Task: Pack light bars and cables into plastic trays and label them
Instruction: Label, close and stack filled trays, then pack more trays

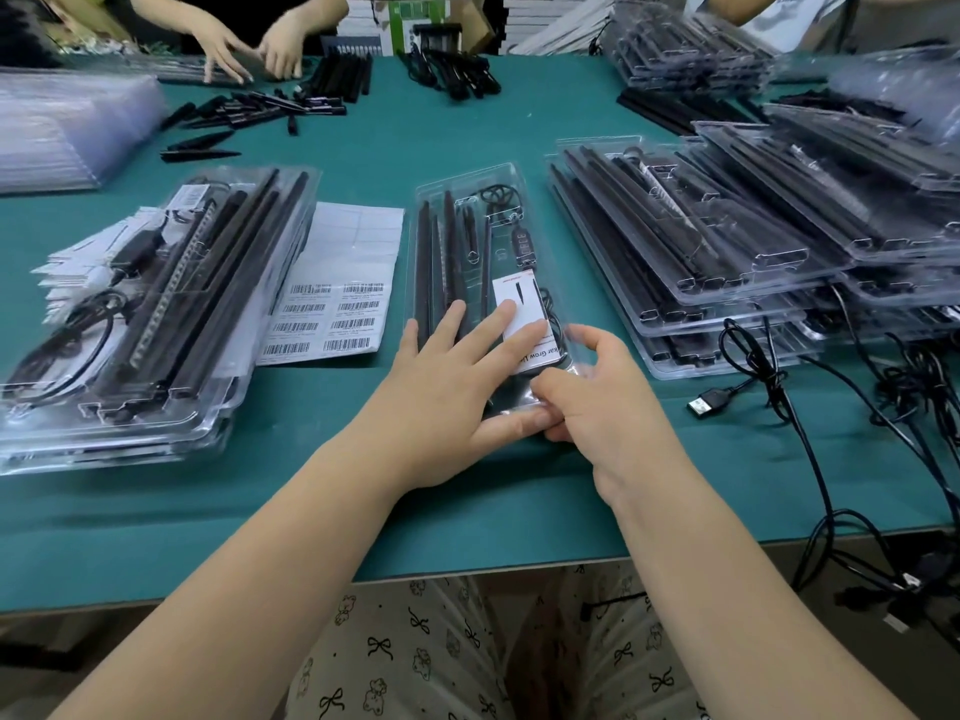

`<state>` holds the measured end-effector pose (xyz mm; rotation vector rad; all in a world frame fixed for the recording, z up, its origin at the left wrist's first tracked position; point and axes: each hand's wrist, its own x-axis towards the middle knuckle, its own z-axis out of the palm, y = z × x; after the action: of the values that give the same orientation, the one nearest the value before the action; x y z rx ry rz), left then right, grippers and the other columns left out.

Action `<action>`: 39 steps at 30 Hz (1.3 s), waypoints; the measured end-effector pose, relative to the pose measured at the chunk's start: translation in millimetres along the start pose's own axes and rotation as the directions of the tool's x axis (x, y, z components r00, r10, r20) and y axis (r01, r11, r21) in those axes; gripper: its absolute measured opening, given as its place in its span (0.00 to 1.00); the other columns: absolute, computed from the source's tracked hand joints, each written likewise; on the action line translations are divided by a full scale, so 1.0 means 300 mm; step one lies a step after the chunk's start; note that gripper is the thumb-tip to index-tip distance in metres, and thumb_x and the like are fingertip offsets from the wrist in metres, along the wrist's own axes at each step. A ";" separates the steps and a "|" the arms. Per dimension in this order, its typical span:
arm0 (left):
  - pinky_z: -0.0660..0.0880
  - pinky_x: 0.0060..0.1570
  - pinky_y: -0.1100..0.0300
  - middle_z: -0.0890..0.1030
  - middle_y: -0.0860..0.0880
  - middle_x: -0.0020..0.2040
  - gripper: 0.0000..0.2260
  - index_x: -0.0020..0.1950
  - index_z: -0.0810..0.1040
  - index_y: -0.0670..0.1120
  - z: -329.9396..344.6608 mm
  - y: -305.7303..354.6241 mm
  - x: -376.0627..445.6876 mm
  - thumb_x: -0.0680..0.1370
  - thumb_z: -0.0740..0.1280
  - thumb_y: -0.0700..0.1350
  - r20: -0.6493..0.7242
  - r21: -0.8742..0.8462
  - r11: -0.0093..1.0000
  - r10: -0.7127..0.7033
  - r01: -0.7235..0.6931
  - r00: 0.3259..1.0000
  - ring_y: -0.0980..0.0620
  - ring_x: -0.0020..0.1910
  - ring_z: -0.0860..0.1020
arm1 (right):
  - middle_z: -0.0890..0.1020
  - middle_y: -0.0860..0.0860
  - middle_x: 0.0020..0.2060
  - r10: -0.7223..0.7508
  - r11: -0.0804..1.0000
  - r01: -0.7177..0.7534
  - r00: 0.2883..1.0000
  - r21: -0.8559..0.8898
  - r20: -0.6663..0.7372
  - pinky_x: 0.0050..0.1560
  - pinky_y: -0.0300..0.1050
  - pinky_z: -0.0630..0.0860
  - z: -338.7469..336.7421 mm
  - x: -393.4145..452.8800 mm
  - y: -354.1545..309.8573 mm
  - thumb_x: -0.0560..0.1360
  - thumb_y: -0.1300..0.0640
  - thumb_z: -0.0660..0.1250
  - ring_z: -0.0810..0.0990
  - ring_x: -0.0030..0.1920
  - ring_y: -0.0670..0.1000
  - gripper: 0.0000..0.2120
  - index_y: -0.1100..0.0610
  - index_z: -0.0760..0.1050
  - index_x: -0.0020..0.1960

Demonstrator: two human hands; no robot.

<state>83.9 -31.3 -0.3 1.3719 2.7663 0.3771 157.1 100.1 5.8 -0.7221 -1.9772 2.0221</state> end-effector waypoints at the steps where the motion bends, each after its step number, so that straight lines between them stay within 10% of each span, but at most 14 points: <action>1: 0.45 0.73 0.40 0.48 0.58 0.78 0.37 0.77 0.48 0.63 -0.006 0.002 0.000 0.69 0.42 0.75 -0.013 -0.001 1.000 0.004 -0.005 1.000 0.46 0.77 0.46 | 0.76 0.50 0.35 -0.014 1.000 0.014 1.000 -0.009 -0.005 0.27 0.34 0.73 -0.002 0.000 0.006 0.72 0.66 0.62 0.73 0.26 0.43 0.22 0.46 0.64 0.59; 6: 0.74 0.55 0.47 0.75 0.43 0.67 0.29 0.69 0.73 0.44 -0.023 0.021 -0.007 0.69 0.59 0.53 -0.268 0.197 0.969 0.201 -0.151 0.942 0.40 0.61 0.75 | 0.76 0.49 0.35 -0.099 0.995 0.099 0.995 -0.010 -0.015 0.28 0.35 0.72 -0.002 0.004 0.015 0.73 0.65 0.62 0.72 0.25 0.41 0.25 0.45 0.65 0.64; 11: 0.77 0.30 0.56 0.83 0.45 0.54 0.15 0.62 0.80 0.44 0.002 0.045 0.004 0.77 0.64 0.45 -0.506 0.322 0.943 0.248 -0.086 0.826 0.45 0.43 0.82 | 0.78 0.38 0.29 -0.283 0.951 0.276 0.959 -0.137 -0.031 0.37 0.31 0.73 0.003 0.013 0.001 0.71 0.64 0.62 0.75 0.32 0.38 0.11 0.48 0.75 0.41; 15: 0.80 0.31 0.55 0.82 0.42 0.56 0.18 0.64 0.78 0.42 0.030 0.040 0.006 0.73 0.67 0.36 -0.583 0.376 0.925 0.282 -0.056 0.762 0.42 0.44 0.83 | 0.81 0.50 0.49 -0.248 0.951 0.246 0.969 -0.185 0.011 0.58 0.43 0.74 0.013 0.025 -0.030 0.72 0.57 0.63 0.79 0.53 0.51 0.21 0.54 0.71 0.65; 20: 0.77 0.35 0.56 0.82 0.41 0.56 0.16 0.62 0.78 0.38 -0.007 0.031 0.007 0.75 0.62 0.36 -0.733 0.261 0.965 0.211 -0.019 0.647 0.45 0.42 0.84 | 0.80 0.48 0.28 -0.171 0.985 0.165 0.979 0.059 0.111 0.26 0.37 0.69 0.021 0.027 -0.062 0.72 0.34 0.51 0.75 0.26 0.45 0.20 0.47 0.73 0.47; 24: 0.67 0.32 0.70 0.81 0.42 0.36 0.17 0.66 0.74 0.36 -0.056 0.013 -0.011 0.78 0.65 0.36 -0.867 -0.164 0.986 -0.132 -0.026 0.481 0.53 0.31 0.71 | 0.80 0.56 0.45 0.017 0.975 -0.052 0.987 0.217 0.161 0.39 0.46 0.81 0.021 0.089 -0.059 0.76 0.37 0.57 0.82 0.41 0.52 0.15 0.48 0.68 0.52; 28: 0.69 0.47 0.77 0.79 0.70 0.39 0.19 0.68 0.72 0.39 -0.081 0.040 -0.027 0.80 0.61 0.47 -0.694 -0.692 0.715 -0.621 -0.099 0.365 0.72 0.42 0.76 | 0.76 0.63 0.48 0.166 0.911 -0.250 0.950 0.328 0.263 0.52 0.55 0.79 0.057 0.119 -0.073 0.72 0.43 0.68 0.82 0.47 0.61 0.16 0.52 0.67 0.50; 32: 0.73 0.63 0.47 0.81 0.45 0.59 0.23 0.66 0.73 0.38 -0.051 0.114 -0.034 0.76 0.63 0.51 -0.296 -0.943 0.194 -0.858 -0.270 0.420 0.50 0.59 0.79 | 0.84 0.61 0.38 0.167 0.817 -0.282 0.951 0.502 0.262 0.43 0.57 0.81 0.107 0.144 -0.088 0.69 0.49 0.74 0.84 0.40 0.60 0.15 0.57 0.73 0.43; 39: 0.76 0.58 0.43 0.83 0.44 0.55 0.10 0.60 0.77 0.42 -0.017 0.175 -0.081 0.80 0.63 0.44 -0.091 -0.958 -0.054 -0.873 -0.281 0.479 0.44 0.56 0.81 | 0.85 0.59 0.43 0.172 0.864 -0.202 0.979 0.461 0.107 0.42 0.58 0.81 0.167 0.176 -0.067 0.66 0.59 0.76 0.84 0.41 0.59 0.19 0.64 0.76 0.54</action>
<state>139.0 -20.9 14.6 -0.2278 1.6949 2.7399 84.1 83.4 14.2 -0.7598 -1.3840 2.5315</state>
